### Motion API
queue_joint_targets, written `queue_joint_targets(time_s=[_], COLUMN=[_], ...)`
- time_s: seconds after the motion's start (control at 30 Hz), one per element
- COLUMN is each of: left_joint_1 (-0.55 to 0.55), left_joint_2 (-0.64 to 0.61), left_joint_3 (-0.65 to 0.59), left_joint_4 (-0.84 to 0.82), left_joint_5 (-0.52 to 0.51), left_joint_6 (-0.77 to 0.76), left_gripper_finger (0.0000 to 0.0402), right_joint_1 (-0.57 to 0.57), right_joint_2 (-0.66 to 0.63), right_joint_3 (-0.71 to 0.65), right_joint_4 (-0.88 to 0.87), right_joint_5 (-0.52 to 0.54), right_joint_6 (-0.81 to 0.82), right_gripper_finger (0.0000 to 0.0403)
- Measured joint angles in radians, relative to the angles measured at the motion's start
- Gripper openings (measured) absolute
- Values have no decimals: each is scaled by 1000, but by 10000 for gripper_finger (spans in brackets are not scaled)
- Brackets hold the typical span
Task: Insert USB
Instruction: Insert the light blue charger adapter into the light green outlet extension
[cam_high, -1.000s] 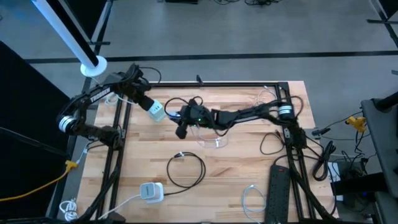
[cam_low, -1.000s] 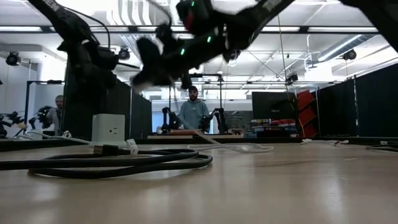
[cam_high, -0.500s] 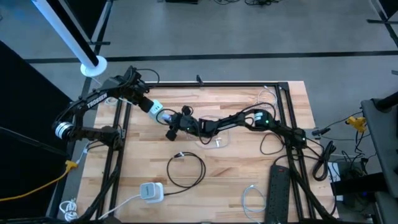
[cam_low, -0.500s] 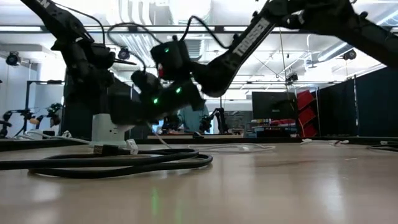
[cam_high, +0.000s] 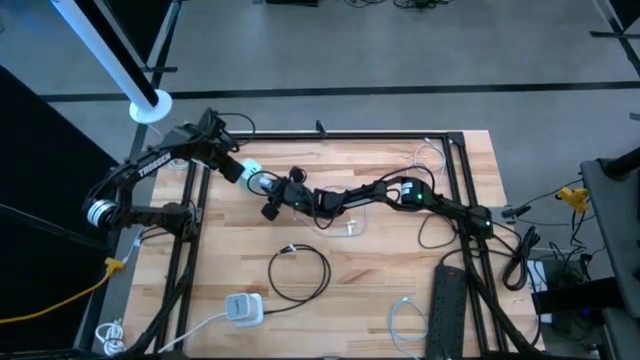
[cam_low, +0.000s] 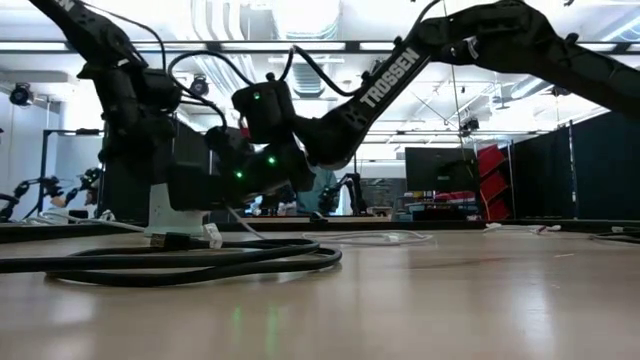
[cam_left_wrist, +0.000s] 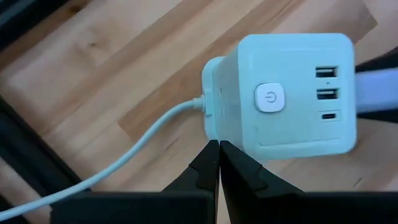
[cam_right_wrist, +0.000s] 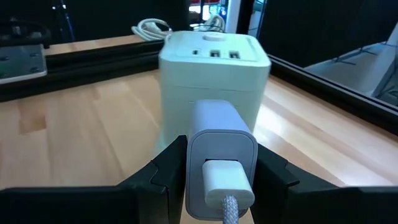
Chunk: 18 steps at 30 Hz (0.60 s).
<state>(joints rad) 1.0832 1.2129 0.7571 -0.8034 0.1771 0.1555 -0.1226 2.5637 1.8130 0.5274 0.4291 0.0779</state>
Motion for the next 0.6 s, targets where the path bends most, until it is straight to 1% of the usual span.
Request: queue_joint_targets(time_s=[0.17, 0.3, 0.43, 0.6], left_joint_1=[0, 1, 1, 2], left_joint_2=[13, 13, 13, 13], left_joint_3=[-56, -118, -165, -166], left_joint_4=[109, 192, 208, 222], left_joint_5=[11, 48, 82, 97], left_joint_6=[15, 35, 29, 27], left_gripper_finger=[0, 0, 0, 0], right_joint_1=[-6, -10, -15, -26], right_joint_2=[0, 0, 0, 0], right_joint_3=[0, 0, -1, -1], right_joint_4=[-2, -6, -8, -29], right_joint_5=[8, 5, -4, -39], right_joint_6=[2, 33, 34, 34], right_gripper_finger=[115, 115, 115, 115])
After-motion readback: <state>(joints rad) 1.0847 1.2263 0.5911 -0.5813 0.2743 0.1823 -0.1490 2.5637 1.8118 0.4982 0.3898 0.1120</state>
